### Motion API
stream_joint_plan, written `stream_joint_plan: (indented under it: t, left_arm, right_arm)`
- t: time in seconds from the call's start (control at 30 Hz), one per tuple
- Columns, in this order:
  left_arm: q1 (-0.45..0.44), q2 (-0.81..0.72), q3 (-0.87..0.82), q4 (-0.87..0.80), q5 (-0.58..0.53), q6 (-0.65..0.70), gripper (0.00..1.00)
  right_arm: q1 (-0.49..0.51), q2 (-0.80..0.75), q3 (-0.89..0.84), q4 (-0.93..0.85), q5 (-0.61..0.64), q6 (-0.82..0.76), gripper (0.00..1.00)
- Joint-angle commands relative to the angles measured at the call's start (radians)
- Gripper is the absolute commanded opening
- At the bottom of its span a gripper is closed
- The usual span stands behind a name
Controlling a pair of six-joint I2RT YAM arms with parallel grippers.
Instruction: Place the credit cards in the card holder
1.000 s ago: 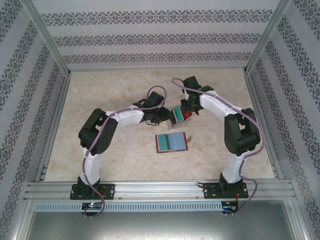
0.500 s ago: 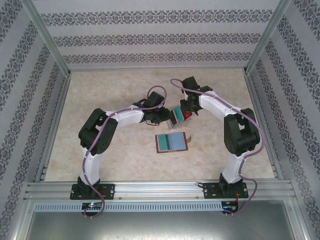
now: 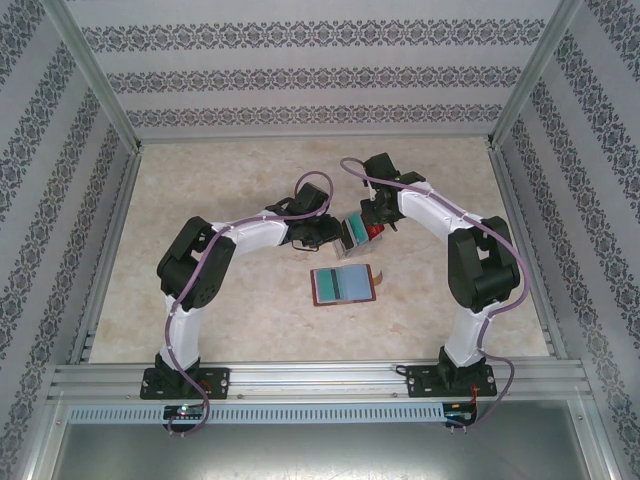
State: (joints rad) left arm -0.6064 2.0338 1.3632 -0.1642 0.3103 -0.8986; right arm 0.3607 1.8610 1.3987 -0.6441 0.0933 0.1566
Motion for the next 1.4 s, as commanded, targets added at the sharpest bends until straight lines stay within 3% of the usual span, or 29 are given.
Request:
stream_joint_plan:
  t: [0.0,1.23,1.37]
  left_arm:
    - [0.008,0.014,-0.024,-0.055,-0.012,-0.013,0.34]
    - [0.008,0.021,-0.024,-0.051,0.001,-0.018,0.34]
    - [0.008,0.020,-0.025,-0.052,0.000,-0.016,0.34]
  right_arm:
    - [0.000,-0.028,0.013,-0.037,0.092,-0.014,0.30]
    - [0.030,-0.071,0.016,-0.031,0.129,-0.025,0.20]
    - [0.027,-0.060,0.014,-0.033,0.084,-0.005,0.28]
